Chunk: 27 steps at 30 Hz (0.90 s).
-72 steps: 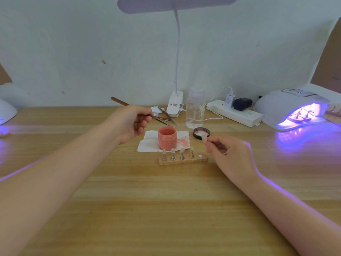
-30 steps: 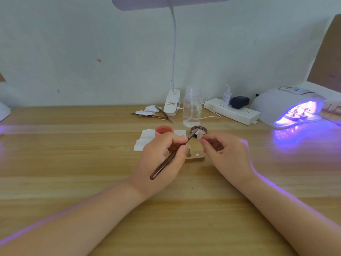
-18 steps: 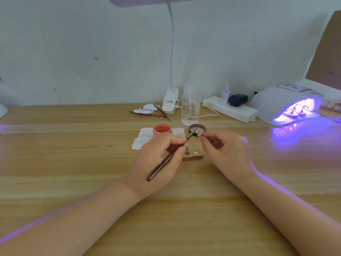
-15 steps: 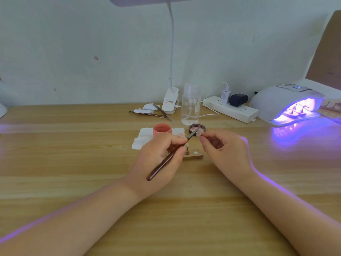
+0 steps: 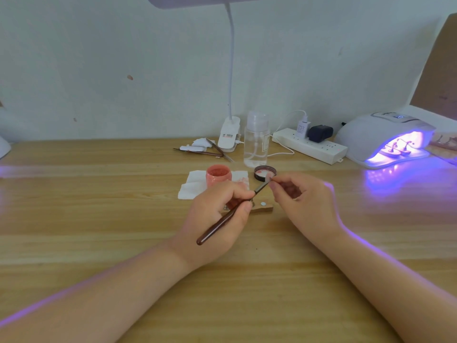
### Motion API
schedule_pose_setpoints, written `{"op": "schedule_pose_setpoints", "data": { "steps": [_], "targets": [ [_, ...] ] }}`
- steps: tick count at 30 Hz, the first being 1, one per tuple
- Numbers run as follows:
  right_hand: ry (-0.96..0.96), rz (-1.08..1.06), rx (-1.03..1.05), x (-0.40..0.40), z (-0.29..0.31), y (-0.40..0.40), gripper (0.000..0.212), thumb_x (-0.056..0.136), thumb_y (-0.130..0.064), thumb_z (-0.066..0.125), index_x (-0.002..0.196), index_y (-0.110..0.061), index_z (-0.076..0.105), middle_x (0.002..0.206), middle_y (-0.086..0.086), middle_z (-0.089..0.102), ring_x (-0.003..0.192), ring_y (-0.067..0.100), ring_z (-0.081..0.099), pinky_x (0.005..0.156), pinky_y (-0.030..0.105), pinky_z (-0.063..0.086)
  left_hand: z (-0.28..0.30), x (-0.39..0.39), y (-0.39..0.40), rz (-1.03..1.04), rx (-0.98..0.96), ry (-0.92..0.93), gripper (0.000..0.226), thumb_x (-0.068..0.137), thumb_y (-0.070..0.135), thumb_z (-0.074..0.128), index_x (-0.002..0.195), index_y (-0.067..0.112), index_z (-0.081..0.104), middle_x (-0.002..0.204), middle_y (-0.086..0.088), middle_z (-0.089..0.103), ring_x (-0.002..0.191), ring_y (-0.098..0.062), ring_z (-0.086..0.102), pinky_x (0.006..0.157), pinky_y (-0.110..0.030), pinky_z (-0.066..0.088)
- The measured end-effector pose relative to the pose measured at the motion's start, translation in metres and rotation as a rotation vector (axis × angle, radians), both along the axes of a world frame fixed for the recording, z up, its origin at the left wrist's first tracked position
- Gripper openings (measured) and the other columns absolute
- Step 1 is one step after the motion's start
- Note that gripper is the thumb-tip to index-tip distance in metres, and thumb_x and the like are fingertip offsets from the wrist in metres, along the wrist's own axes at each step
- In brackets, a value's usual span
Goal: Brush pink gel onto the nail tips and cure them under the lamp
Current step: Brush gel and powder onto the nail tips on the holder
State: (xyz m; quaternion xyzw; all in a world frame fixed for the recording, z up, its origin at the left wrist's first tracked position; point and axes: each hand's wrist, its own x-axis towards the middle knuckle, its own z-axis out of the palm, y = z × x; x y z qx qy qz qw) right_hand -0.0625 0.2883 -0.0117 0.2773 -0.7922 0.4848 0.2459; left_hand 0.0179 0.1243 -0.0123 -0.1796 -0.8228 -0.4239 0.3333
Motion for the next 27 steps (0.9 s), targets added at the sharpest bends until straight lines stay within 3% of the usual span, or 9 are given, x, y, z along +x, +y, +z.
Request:
{"op": "schedule_pose_setpoints", "data": {
  "steps": [4, 9, 12, 17, 24, 27],
  "targets": [
    [0.001, -0.019, 0.002, -0.0012, -0.0005, -0.0003, 0.009, 0.082, -0.008, 0.071, 0.082, -0.016, 0.075, 0.062, -0.012, 0.065, 0.063, 0.008, 0.061, 0.059, 0.015, 0.048, -0.0003, 0.0030, -0.0021, -0.019, 0.020, -0.011, 0.011, 0.084, 0.003, 0.057, 0.090, 0.006, 0.064, 0.087, 0.011, 0.063, 0.083, 0.005, 0.057, 0.077, -0.005, 0.040],
    [-0.017, -0.003, -0.011, -0.0007, -0.0008, 0.0001, 0.009, 0.082, -0.010, 0.071, 0.084, -0.018, 0.075, 0.065, -0.012, 0.067, 0.064, 0.007, 0.063, 0.060, 0.013, 0.048, 0.0000, 0.0015, 0.0010, -0.024, 0.161, -0.056, 0.014, 0.087, 0.013, 0.057, 0.097, 0.019, 0.064, 0.096, 0.005, 0.070, 0.096, 0.006, 0.062, 0.082, -0.010, 0.046],
    [-0.023, 0.011, -0.007, -0.0002, -0.0011, -0.0003, 0.010, 0.083, -0.011, 0.071, 0.085, -0.020, 0.075, 0.065, -0.010, 0.068, 0.064, 0.008, 0.063, 0.059, 0.014, 0.048, -0.0006, -0.0011, 0.0013, -0.004, 0.181, -0.064, 0.017, 0.089, 0.008, 0.062, 0.099, 0.020, 0.066, 0.099, 0.010, 0.068, 0.103, 0.014, 0.057, 0.083, -0.006, 0.043],
    [0.002, 0.008, 0.009, 0.0000, -0.0011, -0.0002, 0.012, 0.082, -0.009, 0.071, 0.085, -0.019, 0.075, 0.066, -0.009, 0.068, 0.064, 0.008, 0.063, 0.061, 0.021, 0.049, -0.0021, -0.0023, 0.0005, 0.017, 0.107, -0.032, 0.015, 0.087, 0.005, 0.062, 0.099, 0.011, 0.068, 0.098, 0.005, 0.070, 0.095, 0.007, 0.062, 0.081, -0.007, 0.045],
    [-0.043, 0.016, -0.030, -0.0014, -0.0019, 0.0005, 0.012, 0.083, -0.011, 0.070, 0.086, -0.022, 0.074, 0.064, -0.019, 0.065, 0.063, 0.000, 0.063, 0.061, 0.009, 0.048, 0.0017, 0.0038, -0.0003, -0.022, 0.085, -0.002, 0.009, 0.085, 0.013, 0.057, 0.087, 0.021, 0.062, 0.080, 0.008, 0.066, 0.082, 0.004, 0.061, 0.076, -0.006, 0.042],
    [-0.052, 0.025, -0.035, -0.0011, -0.0020, 0.0004, 0.011, 0.083, -0.012, 0.070, 0.085, -0.022, 0.074, 0.064, -0.013, 0.067, 0.062, 0.003, 0.063, 0.061, 0.014, 0.051, 0.0010, 0.0036, 0.0007, -0.018, 0.174, -0.026, 0.015, 0.087, 0.013, 0.055, 0.090, 0.027, 0.061, 0.081, 0.012, 0.067, 0.088, 0.005, 0.063, 0.079, -0.013, 0.048]
  ]
}}
